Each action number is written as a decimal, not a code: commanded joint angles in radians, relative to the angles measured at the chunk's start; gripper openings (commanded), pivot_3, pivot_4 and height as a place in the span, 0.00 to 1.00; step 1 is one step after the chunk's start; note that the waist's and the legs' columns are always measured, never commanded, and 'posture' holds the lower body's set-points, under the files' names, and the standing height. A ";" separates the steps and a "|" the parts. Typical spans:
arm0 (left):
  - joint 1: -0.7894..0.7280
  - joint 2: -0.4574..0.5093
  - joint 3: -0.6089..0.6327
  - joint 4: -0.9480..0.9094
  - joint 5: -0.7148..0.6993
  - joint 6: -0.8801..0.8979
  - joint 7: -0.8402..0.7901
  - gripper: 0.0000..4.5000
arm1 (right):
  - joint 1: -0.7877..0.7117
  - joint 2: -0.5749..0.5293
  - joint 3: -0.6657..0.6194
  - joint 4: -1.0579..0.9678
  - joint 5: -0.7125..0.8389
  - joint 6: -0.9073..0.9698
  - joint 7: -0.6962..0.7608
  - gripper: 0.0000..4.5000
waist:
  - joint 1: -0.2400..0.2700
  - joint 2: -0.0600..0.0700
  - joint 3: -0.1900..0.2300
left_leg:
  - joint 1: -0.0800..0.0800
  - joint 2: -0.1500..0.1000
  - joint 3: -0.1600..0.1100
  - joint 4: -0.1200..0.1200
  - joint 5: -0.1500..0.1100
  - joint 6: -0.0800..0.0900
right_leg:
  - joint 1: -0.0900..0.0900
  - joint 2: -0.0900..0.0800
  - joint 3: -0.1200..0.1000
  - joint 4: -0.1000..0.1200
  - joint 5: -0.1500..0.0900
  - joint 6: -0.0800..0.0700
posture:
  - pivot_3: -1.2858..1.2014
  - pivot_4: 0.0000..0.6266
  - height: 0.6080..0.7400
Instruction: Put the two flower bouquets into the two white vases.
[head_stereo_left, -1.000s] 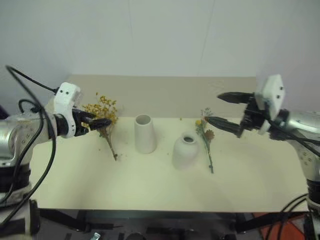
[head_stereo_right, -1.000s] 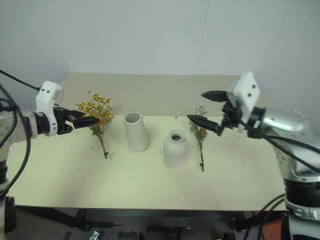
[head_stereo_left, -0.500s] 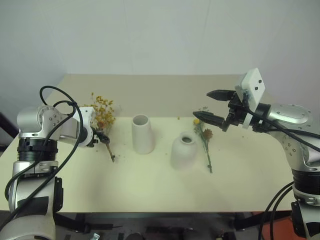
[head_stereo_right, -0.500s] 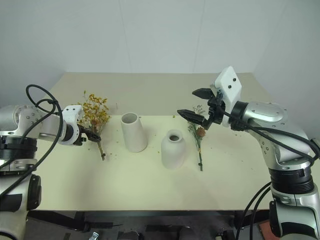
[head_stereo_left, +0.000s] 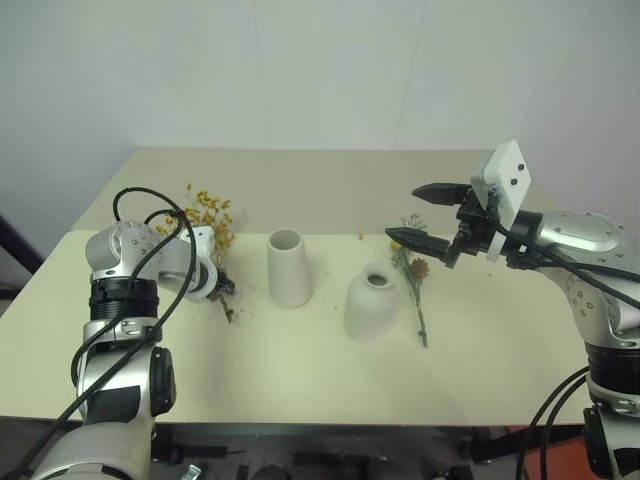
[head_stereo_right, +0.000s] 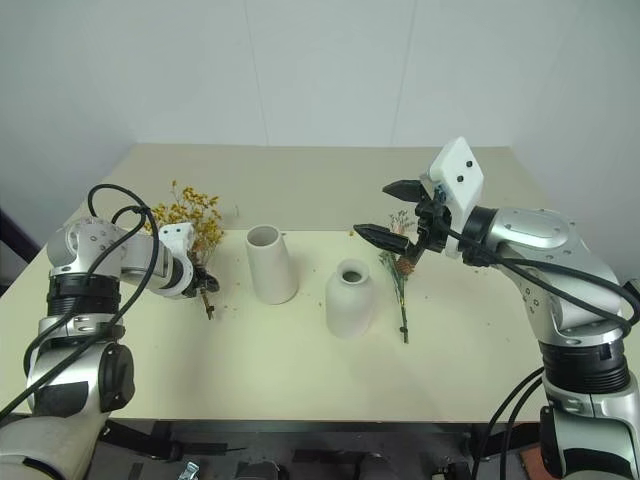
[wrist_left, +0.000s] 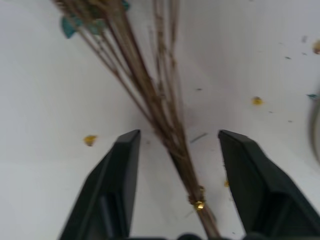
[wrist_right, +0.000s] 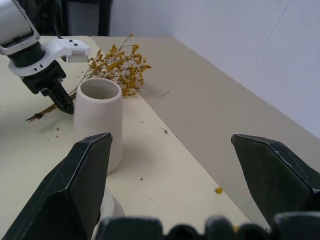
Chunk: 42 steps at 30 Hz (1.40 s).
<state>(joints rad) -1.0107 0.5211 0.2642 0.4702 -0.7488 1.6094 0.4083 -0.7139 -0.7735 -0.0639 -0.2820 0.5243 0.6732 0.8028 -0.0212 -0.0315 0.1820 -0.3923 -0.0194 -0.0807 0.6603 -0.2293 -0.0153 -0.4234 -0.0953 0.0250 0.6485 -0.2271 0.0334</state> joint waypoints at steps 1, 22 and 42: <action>-0.011 0.009 0.024 -0.029 0.038 0.005 -0.026 0.25 | -0.004 -0.013 -0.049 -0.034 0.007 -0.012 -0.007 1.00 | 0.003 0.000 0.000 | 0.000 0.000 0.000 0.000 0.000 0.000 | 0.000 0.000 0.000 0.000 0.000 0.000 | 0.52 0.24 1.00; 0.109 -0.006 0.066 -0.559 0.109 -0.637 -0.576 0.01 | 0.021 -0.008 -0.069 -0.043 0.016 -0.004 -0.032 1.00 | 0.011 0.000 0.000 | -0.003 0.000 0.000 0.000 0.002 -0.005 | -0.001 -0.001 -0.001 -0.002 0.001 0.000 | 0.52 0.24 1.00; 0.270 -0.118 -0.103 -0.556 0.176 -1.119 -1.023 0.01 | 0.088 -0.008 -0.112 -0.119 0.037 0.018 -0.076 1.00 | 0.003 0.000 0.000 | -0.002 0.000 0.000 0.000 0.001 -0.004 | 0.001 0.000 -0.001 -0.002 0.001 0.000 | 0.52 0.24 1.00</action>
<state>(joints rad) -0.7412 0.3959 0.1693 -0.0693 -0.5907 0.5543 -0.5893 -0.6214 -0.7719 -0.1354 -0.3632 0.5367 0.6877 0.7368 -0.0177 -0.0317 0.1821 -0.3943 -0.0191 -0.0802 0.6606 -0.2279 -0.0194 -0.4226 -0.0954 0.0241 0.6465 -0.2264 0.0337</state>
